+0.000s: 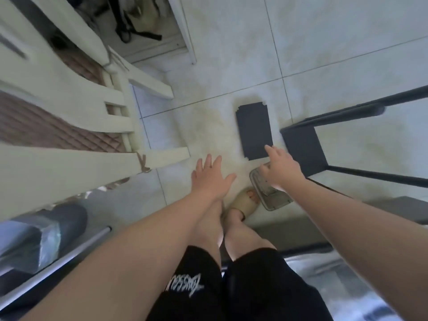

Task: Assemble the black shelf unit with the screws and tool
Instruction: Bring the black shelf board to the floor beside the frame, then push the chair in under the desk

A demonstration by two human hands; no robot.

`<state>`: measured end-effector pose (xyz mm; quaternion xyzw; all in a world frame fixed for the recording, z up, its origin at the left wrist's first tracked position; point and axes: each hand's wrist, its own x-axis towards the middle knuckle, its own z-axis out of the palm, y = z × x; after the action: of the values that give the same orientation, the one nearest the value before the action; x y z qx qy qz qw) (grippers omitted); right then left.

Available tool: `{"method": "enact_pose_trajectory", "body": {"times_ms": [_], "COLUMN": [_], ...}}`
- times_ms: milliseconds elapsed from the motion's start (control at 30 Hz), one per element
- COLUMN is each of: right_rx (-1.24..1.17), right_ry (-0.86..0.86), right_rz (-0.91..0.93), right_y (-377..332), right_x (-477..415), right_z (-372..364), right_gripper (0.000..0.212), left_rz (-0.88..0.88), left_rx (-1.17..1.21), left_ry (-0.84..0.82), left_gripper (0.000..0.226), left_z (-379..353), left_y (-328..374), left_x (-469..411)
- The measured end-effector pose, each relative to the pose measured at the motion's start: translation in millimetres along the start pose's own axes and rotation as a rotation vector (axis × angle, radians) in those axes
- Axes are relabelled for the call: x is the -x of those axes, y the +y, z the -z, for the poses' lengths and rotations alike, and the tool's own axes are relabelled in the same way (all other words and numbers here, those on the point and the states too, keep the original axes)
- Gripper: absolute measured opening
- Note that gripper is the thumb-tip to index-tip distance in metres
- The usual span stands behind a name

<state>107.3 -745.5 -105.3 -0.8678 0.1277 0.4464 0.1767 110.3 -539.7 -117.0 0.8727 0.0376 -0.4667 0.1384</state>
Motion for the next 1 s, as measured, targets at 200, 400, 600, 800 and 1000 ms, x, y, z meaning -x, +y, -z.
{"method": "enact_pose_trajectory", "body": {"times_ms": [200,400,600,800,1000], "right_rx": [0.089,0.196,0.269,0.358,0.414], "right_ry": [0.110,0.249,0.432,0.597,0.707], "right_rz": [0.112,0.259,0.468,0.724,0.938], "right_y": [-20.5,-44.8,-100.4,-188.9,-285.3], "right_x": [137.7,222.6,276.9,314.0,328.0], "right_z": [53.5,96.1,169.7,243.8,283.0], "right_gripper": [0.068,0.070,0.070,0.068,0.067], "left_rz": [-0.177,-0.306,-0.454,-0.508,-0.320], "left_rx": [-0.052,0.016,0.095,0.084,0.141], "left_ry": [0.149,0.397,0.694,1.020,1.084], "left_gripper": [0.079,0.079,0.080,0.076,0.077], "left_z": [80.9,138.9,203.5,277.6,332.6], "left_y": [7.6,20.2,23.2,-5.1,-59.3], "left_x": [139.5,238.5,309.7,344.0,344.5]}}
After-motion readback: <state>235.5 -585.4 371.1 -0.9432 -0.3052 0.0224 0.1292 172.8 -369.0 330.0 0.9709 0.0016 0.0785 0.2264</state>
